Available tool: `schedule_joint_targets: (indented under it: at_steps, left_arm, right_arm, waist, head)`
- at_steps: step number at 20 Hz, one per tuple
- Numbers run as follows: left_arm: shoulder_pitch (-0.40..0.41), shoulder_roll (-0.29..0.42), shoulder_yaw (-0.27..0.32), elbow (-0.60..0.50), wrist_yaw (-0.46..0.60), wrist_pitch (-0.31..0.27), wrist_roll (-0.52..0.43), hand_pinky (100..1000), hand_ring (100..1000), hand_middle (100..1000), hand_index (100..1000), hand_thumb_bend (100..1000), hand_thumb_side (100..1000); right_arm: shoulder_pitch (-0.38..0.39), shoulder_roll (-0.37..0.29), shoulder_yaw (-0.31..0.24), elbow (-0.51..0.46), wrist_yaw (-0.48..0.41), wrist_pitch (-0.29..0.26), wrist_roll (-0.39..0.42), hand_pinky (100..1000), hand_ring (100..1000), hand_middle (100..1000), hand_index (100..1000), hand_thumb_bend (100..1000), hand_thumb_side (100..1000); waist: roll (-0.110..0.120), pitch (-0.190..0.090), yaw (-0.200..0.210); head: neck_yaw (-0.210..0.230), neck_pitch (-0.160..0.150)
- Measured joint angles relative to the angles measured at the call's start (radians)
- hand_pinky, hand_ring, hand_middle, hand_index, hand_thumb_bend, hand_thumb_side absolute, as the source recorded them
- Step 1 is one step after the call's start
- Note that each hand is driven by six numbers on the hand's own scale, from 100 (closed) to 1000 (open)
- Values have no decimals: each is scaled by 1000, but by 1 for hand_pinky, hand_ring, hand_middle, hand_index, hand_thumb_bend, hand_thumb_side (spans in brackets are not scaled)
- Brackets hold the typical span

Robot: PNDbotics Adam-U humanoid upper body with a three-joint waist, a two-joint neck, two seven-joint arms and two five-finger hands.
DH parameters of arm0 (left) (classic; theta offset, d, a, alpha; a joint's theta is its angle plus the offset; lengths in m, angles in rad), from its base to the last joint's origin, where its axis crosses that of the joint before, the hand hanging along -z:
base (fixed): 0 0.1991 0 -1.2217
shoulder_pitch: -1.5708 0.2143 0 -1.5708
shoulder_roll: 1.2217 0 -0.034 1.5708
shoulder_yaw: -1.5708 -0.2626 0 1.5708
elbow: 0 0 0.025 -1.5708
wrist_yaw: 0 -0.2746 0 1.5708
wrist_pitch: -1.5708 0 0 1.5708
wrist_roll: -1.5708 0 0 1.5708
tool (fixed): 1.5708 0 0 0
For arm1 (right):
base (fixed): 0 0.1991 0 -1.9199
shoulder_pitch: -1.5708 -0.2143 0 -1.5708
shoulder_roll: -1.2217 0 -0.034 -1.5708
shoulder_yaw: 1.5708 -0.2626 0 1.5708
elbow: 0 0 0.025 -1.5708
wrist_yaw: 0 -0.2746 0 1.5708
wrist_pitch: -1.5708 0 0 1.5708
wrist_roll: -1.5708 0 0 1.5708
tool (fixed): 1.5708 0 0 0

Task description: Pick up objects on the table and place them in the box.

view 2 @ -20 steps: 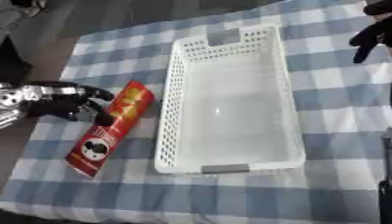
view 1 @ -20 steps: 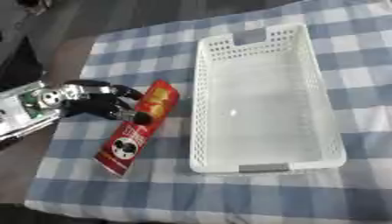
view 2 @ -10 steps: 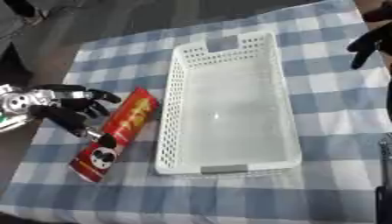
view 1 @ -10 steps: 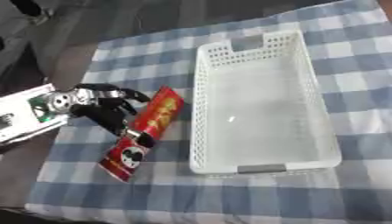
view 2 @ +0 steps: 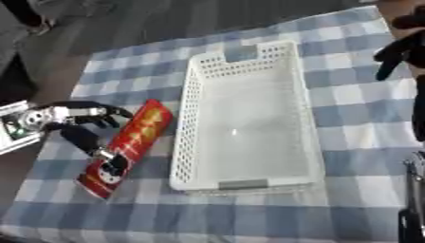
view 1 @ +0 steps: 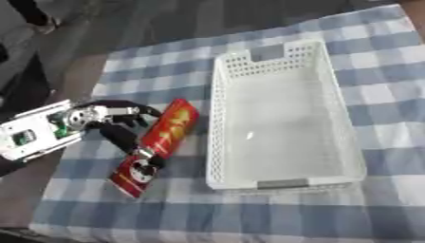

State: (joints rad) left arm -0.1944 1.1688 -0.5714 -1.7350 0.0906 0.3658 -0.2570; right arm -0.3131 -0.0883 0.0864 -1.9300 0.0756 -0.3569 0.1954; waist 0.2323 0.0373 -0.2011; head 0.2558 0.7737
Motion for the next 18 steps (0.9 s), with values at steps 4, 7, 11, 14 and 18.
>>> schedule_joint_targets:
  at_steps: [4,7,11,14,18]
  left_arm:
    - [-2,-9,-6,25,-2,-1,-28,907,916,1000,1000,952,554]
    - [-16,-27,-9,45,2,2,-40,901,911,1000,1000,938,567]
    - [-45,-48,-18,73,3,-1,-49,898,907,1000,1000,928,572]
    - [-63,-63,-21,95,-2,-10,-56,896,904,1000,1000,923,579]
    - [-74,-71,-25,120,-9,-24,-71,895,903,1000,1000,917,589]
  right_arm:
    - [1,10,1,-8,-6,9,2,312,483,648,787,100,1000]
    - [8,10,1,-9,-12,11,3,312,483,648,787,100,1000]
    - [8,17,3,-12,-14,15,6,312,483,649,787,100,1000]
    - [8,18,6,-13,-16,15,7,312,483,649,787,100,1000]
    - [9,18,6,-13,-19,17,9,312,483,649,787,100,1000]
  waist:
    - [0,-3,0]
    - [0,-7,-1]
    - [0,-9,-1]
    - [0,-9,-4]
    - [0,-9,-3]
  head:
    - [0,0]
    - [0,0]
    - [0,0]
    - [0,0]
    - [0,0]
